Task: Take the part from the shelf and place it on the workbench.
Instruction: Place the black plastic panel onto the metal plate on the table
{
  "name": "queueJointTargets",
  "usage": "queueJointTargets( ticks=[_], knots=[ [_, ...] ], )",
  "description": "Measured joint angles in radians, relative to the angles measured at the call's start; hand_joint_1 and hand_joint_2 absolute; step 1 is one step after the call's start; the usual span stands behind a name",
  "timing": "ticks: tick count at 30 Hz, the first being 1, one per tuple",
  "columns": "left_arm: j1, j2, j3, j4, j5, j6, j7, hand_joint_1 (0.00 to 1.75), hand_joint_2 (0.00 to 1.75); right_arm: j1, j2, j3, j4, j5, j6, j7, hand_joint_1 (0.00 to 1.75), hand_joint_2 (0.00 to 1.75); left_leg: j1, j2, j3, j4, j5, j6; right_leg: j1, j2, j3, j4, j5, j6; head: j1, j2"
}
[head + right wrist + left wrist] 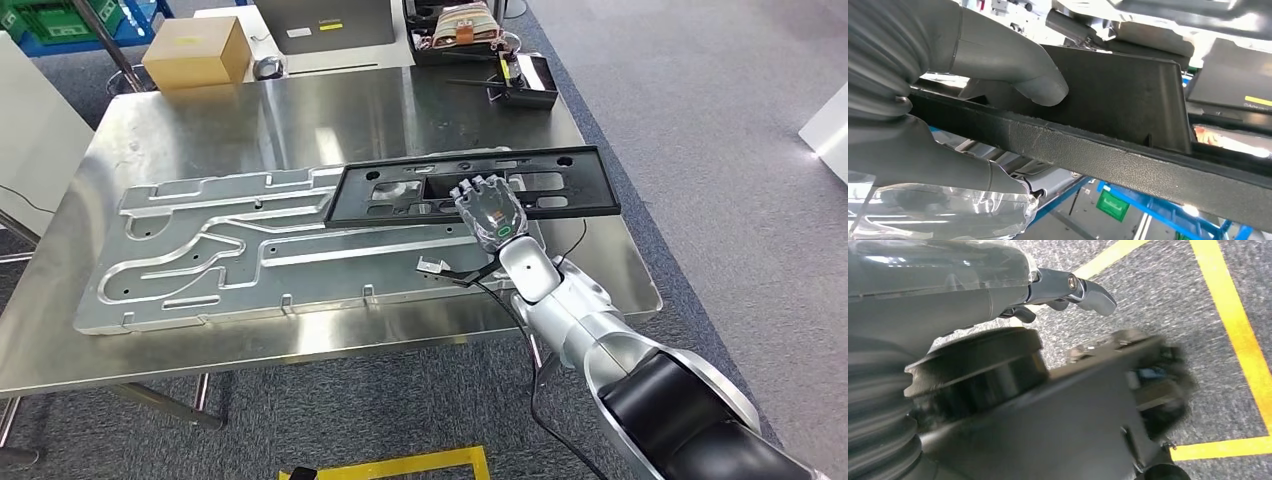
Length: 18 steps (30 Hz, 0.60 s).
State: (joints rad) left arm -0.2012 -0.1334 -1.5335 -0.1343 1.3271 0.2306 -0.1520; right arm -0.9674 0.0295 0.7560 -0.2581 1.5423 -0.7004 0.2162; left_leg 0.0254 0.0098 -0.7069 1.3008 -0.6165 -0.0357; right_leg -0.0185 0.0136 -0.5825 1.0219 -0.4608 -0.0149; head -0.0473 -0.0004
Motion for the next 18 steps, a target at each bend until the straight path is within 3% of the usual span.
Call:
queueJointTargets(
  ticks=[1,2,4,5,9,11,13,15,17,18],
  knots=[
    [0.001,0.0,0.0,0.0,0.006,0.001,0.0,0.0,1.75,0.001,0.0,-0.001,-0.002,0.0,0.0,0.0,1.75,1.75,-0.005,-0.001,-0.01,-0.029,0.003,0.008,0.005,0.003,0.017,0.0,-0.011,-0.001,0.0,0.0],
    [0.002,0.0,0.0,0.0,0.012,0.001,0.0,0.0,1.75,0.001,0.001,-0.002,-0.006,0.001,0.0,0.0,1.75,1.75,-0.011,-0.002,-0.011,-0.08,0.037,0.02,0.009,0.005,0.035,0.0,-0.022,-0.002,0.0,0.0],
    [0.003,0.0,0.001,0.0,0.021,0.001,-0.003,0.0,1.75,0.001,0.002,-0.002,-0.013,0.001,0.0,0.0,1.75,1.75,-0.024,-0.006,0.0,-0.19,0.152,0.044,0.016,0.007,0.061,-0.002,-0.043,-0.003,0.0,0.0],
    [0.003,0.001,0.002,0.0,0.023,0.001,-0.003,0.0,1.75,0.001,0.002,-0.002,-0.015,0.001,0.0,0.0,1.75,1.75,-0.027,-0.007,0.004,-0.223,0.195,0.052,0.017,0.007,0.068,-0.003,-0.048,-0.003,0.0,0.0],
    [0.004,0.001,0.002,0.0,0.024,0.001,-0.004,0.0,1.75,0.001,0.003,-0.002,-0.016,0.001,0.0,-0.001,1.75,1.75,-0.033,-0.012,0.004,-0.258,0.254,0.06,0.018,0.009,0.075,-0.003,-0.055,-0.001,0.0,0.0],
    [0.005,0.002,0.004,0.0,0.026,0.001,-0.005,0.0,1.75,0.0,0.004,-0.002,-0.017,0.001,0.0,-0.001,1.75,1.75,-0.041,-0.017,0.006,-0.279,0.288,0.067,0.017,0.013,0.08,-0.005,-0.064,0.008,0.0,0.0],
    [0.002,0.002,0.006,0.0,0.033,0.002,-0.008,0.0,1.75,-0.003,0.004,-0.003,-0.032,0.001,0.0,-0.002,1.75,1.75,-0.041,-0.018,0.021,-0.295,0.285,0.075,0.015,0.01,0.081,-0.001,-0.082,0.023,0.0,0.0],
    [-0.001,0.002,0.013,0.0,0.043,0.003,-0.01,0.0,1.75,-0.005,0.003,-0.008,-0.057,0.0,-0.001,-0.009,1.75,1.75,-0.038,-0.017,0.036,-0.311,0.279,0.085,0.014,0.001,0.043,0.077,-0.125,0.035,0.0,0.0],
    [-0.003,0.002,0.02,0.0,0.052,0.004,-0.01,0.0,1.75,0.002,0.003,-0.022,-0.077,-0.006,-0.001,-0.025,1.75,1.75,-0.038,-0.017,0.042,-0.312,0.272,0.09,0.013,-0.003,-0.045,0.215,-0.172,0.04,0.0,0.0],
    [-0.002,0.002,0.022,0.0,0.056,0.005,-0.01,0.0,1.75,0.008,0.003,-0.032,-0.085,-0.015,-0.001,-0.036,1.75,1.75,-0.038,-0.018,0.043,-0.311,0.269,0.091,0.012,-0.003,-0.081,0.26,-0.176,0.041,0.0,0.0]
  ],
)
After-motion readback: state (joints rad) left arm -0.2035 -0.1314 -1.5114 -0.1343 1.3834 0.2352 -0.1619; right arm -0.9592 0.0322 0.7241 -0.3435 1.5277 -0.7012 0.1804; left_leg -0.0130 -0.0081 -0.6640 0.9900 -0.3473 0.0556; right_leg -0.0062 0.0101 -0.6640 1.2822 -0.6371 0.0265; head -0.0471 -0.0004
